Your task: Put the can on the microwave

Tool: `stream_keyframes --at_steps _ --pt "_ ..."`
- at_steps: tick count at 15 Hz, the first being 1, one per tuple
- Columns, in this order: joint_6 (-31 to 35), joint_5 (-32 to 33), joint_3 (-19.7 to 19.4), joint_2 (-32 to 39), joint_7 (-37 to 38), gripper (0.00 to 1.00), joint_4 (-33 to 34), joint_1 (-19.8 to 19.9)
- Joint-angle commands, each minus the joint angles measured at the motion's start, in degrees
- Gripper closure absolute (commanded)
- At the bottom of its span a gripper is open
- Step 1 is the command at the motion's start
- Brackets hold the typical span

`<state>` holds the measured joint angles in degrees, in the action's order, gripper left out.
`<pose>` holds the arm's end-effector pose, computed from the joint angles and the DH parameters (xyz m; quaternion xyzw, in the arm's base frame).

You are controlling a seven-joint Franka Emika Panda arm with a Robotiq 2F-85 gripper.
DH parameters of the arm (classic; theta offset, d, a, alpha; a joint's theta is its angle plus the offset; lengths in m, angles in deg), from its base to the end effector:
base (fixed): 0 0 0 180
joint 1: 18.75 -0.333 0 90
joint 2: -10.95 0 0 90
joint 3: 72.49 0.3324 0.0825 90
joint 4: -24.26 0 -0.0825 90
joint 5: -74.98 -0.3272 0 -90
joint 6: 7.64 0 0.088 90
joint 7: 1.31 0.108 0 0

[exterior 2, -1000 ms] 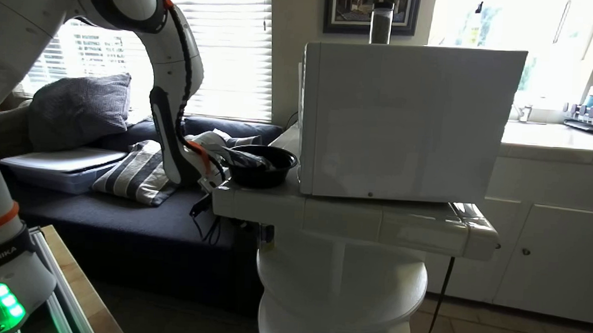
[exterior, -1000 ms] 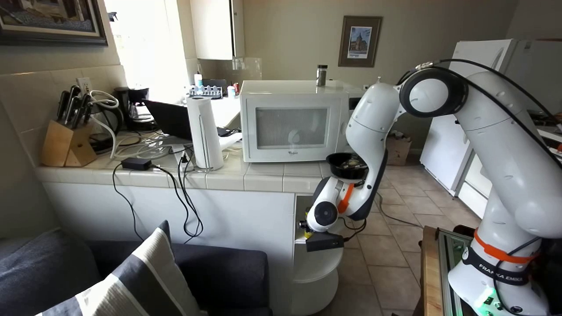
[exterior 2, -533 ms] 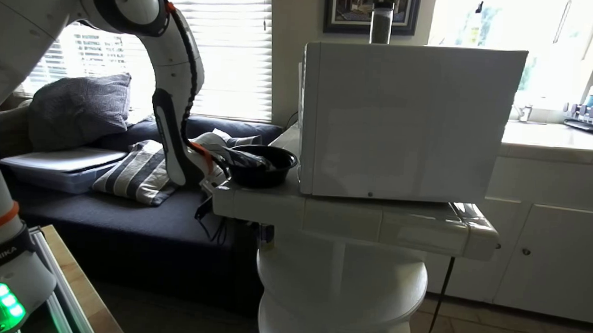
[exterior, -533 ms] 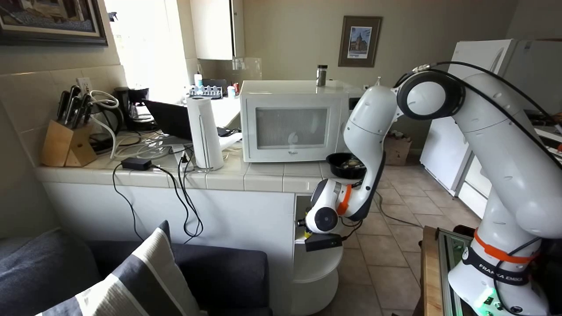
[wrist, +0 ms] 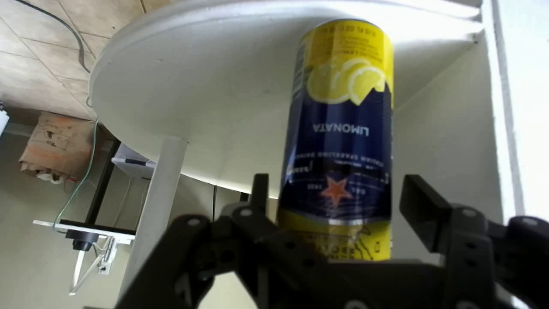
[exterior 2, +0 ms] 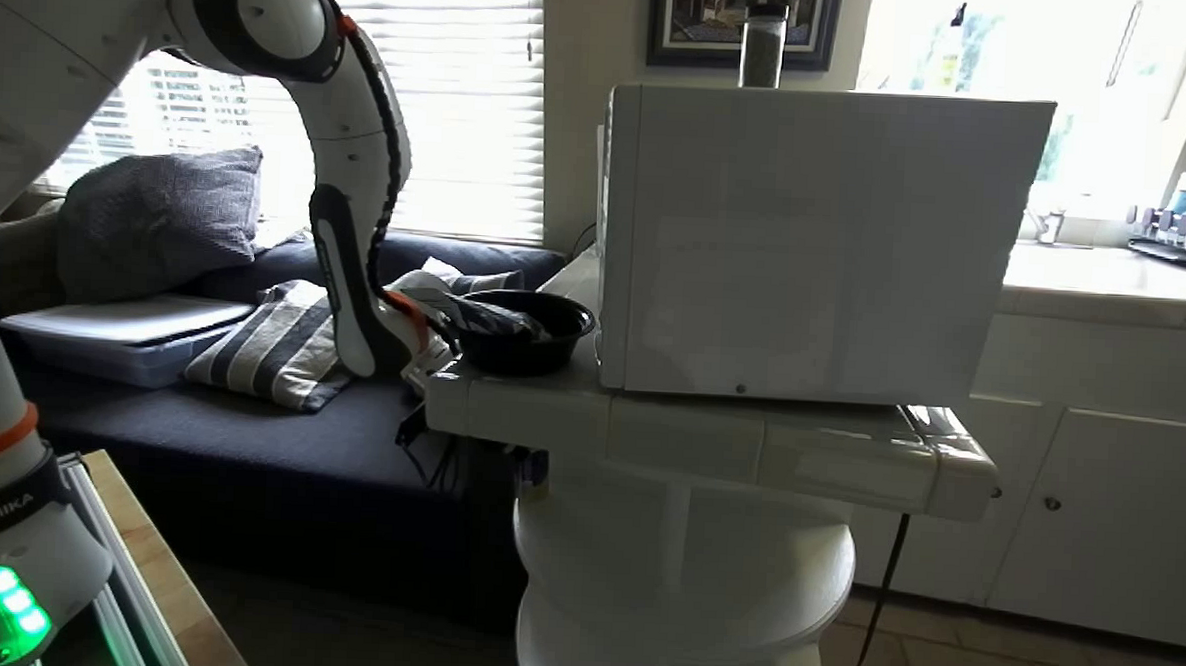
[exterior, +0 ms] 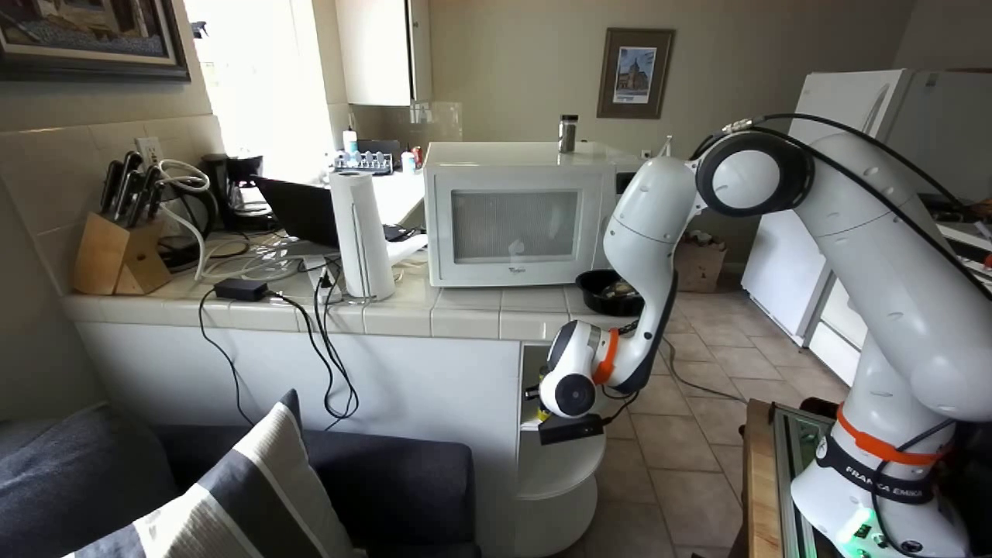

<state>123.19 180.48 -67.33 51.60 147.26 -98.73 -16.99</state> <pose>0.4958 0.0084 0.1109 0.8163 -0.3733 0.3627 0.2505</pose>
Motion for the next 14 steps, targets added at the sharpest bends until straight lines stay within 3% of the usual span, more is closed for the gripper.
stream_keyframes --at_steps 1,3,14 --pt "-1.1 1.5 0.1 2.0 1.3 0.51 1.3 -0.1" --pt "-1.6 1.4 0.2 2.0 1.2 0.61 1.4 -0.2" --pt "1.1 -6.4 3.0 -4.1 -5.5 0.61 -5.0 0.0"
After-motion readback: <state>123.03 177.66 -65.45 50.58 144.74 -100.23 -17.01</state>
